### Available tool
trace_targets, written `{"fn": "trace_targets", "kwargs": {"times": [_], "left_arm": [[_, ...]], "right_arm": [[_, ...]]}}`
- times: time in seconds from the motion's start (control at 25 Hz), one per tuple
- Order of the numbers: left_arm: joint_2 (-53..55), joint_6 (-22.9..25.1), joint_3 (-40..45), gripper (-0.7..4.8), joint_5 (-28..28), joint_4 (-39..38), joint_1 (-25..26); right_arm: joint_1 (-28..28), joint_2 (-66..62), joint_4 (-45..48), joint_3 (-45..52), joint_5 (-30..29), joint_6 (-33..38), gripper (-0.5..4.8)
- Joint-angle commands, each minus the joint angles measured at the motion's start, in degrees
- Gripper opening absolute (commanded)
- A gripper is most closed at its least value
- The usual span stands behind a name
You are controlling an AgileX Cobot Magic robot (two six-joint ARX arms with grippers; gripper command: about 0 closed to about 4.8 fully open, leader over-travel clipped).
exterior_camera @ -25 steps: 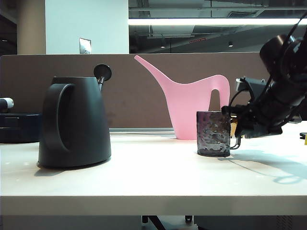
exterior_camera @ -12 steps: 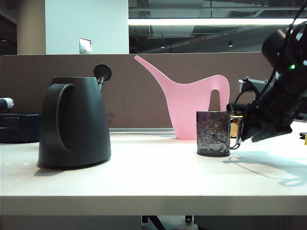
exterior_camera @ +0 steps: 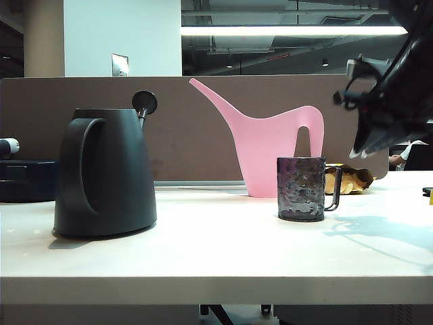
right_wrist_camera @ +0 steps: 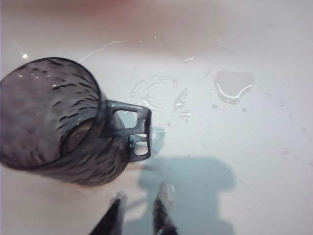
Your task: Pour the water from the cup into the kettle.
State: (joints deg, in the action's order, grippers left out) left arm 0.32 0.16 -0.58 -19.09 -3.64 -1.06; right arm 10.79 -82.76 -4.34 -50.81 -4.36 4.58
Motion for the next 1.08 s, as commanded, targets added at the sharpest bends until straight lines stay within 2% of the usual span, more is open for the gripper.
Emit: {"fn": "trace_targets", "kwargs": {"times": [0.04,0.24,0.44,0.52,1.08], "left_arm": [[0.04,-0.15,-0.15,-0.05,-0.04,1.14,0.00],[0.04,-0.15,-0.13,-0.05,0.02,1.11,0.00],[0.04,-0.17,-0.13,-0.05,1.51,1.14,0.00],[0.04,-0.20,-0.13,-0.05,3.15,1.14,0.00],[0.04,-0.24,-0.13,-0.05,8.48,1.11,0.00]], "right_arm": [[0.00,3.74,-3.43,-0.09,-0.07,-3.08,-0.07],[-1.40,10.03,-4.37,0.76,-0.55,-4.83,-0.09],[-7.69,20.13,-2.60,7.21,-3.74,-4.83,-0.09],[-10.47,25.70,-1.31,10.82,-6.97,-4.74,-0.09],[-10.67,45.72,3.17,21.62,-7.78,-2.62,-0.09]]}}
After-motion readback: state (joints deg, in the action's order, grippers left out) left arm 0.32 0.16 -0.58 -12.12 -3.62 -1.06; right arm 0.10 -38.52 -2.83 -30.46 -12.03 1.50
